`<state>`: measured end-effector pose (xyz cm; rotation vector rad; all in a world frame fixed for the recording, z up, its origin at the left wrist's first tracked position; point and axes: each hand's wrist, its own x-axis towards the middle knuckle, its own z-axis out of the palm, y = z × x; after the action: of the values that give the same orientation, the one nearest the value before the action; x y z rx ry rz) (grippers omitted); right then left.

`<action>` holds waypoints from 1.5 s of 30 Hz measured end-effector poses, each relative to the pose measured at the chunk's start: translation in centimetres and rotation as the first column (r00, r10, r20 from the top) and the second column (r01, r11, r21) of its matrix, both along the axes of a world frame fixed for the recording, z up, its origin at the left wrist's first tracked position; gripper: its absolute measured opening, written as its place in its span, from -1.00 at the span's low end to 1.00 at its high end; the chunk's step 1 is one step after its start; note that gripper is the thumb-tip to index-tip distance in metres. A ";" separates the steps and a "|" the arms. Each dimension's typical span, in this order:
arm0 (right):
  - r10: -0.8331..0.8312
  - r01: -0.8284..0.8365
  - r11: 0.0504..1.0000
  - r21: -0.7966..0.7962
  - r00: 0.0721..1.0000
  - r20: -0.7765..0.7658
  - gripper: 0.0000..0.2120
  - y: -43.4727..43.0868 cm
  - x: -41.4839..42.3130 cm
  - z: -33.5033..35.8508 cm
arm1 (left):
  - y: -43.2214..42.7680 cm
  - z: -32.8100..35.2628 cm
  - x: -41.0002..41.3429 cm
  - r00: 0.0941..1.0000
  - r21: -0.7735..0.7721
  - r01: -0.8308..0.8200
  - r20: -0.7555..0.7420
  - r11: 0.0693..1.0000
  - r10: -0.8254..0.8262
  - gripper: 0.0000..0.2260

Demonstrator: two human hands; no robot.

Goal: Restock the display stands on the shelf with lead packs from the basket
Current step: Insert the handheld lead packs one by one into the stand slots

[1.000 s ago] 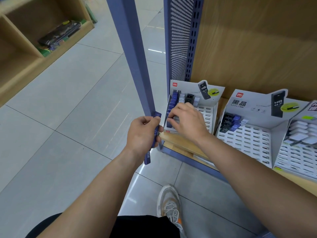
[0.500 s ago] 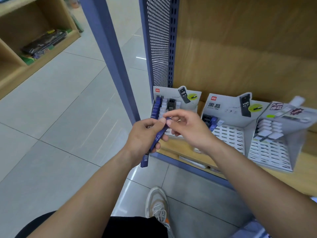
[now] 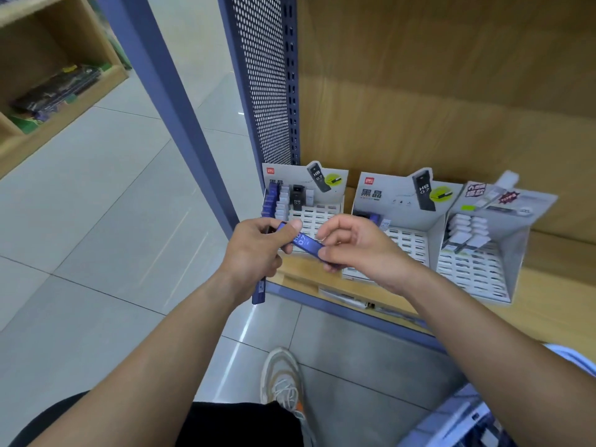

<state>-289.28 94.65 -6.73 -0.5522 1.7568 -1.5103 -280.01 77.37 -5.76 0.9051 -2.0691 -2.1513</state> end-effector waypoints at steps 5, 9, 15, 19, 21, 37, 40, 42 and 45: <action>0.111 -0.106 0.993 0.045 0.986 -0.127 -0.69 -1.4 -0.1 -0.2 | -0.1 -0.3 -0.1 1.000 -0.011 0.022 -0.003 1.000 -0.022 -0.73; 0.093 -0.080 0.994 0.074 0.979 -0.183 -0.50 -1.3 -2.3 -1.5 | -1.2 -1.0 -0.1 0.996 -0.026 -0.081 0.037 0.996 0.082 -0.68; -0.088 0.143 0.979 0.143 0.939 -0.333 -0.57 -2.5 -7.5 -4.1 | -2.1 -2.0 0.2 0.992 -0.019 -0.090 0.090 0.996 0.091 -0.67; -0.256 0.340 0.931 0.135 0.869 -0.424 -0.73 -4.4 -9.8 -5.0 | -2.6 -2.2 0.0 0.991 0.015 -0.095 0.097 0.995 0.094 -0.67; -0.280 0.405 0.903 0.141 0.807 -0.520 -0.76 -5.3 -10.6 -5.4 | -2.7 -2.3 -0.1 0.989 0.026 -0.104 0.105 0.994 0.101 -0.69; -0.117 0.383 0.898 0.217 0.683 -0.721 -0.85 -5.7 -11.6 -8.2 | -2.3 -2.5 -0.6 0.975 0.030 -0.144 0.174 0.989 0.137 -0.85; -0.098 0.367 0.902 0.229 0.689 -0.718 -0.87 -5.5 -11.6 -8.0 | -2.3 -2.4 -0.6 0.974 0.032 -0.151 0.174 0.988 0.143 -0.85; -0.088 0.357 0.904 0.235 0.694 -0.715 -0.87 -5.3 -11.8 -8.0 | -2.3 -2.3 -0.6 0.974 0.034 -0.151 0.177 0.988 0.143 -0.86; -0.084 0.350 0.907 0.235 0.696 -0.713 -0.87 -5.2 -12.0 -8.2 | -2.3 -2.2 -0.6 0.973 0.032 -0.150 0.180 0.988 0.142 -0.87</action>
<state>-301.27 89.48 -14.91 -0.8048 2.7060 -1.1391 -280.63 75.08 -7.94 1.2544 -1.9614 -2.1198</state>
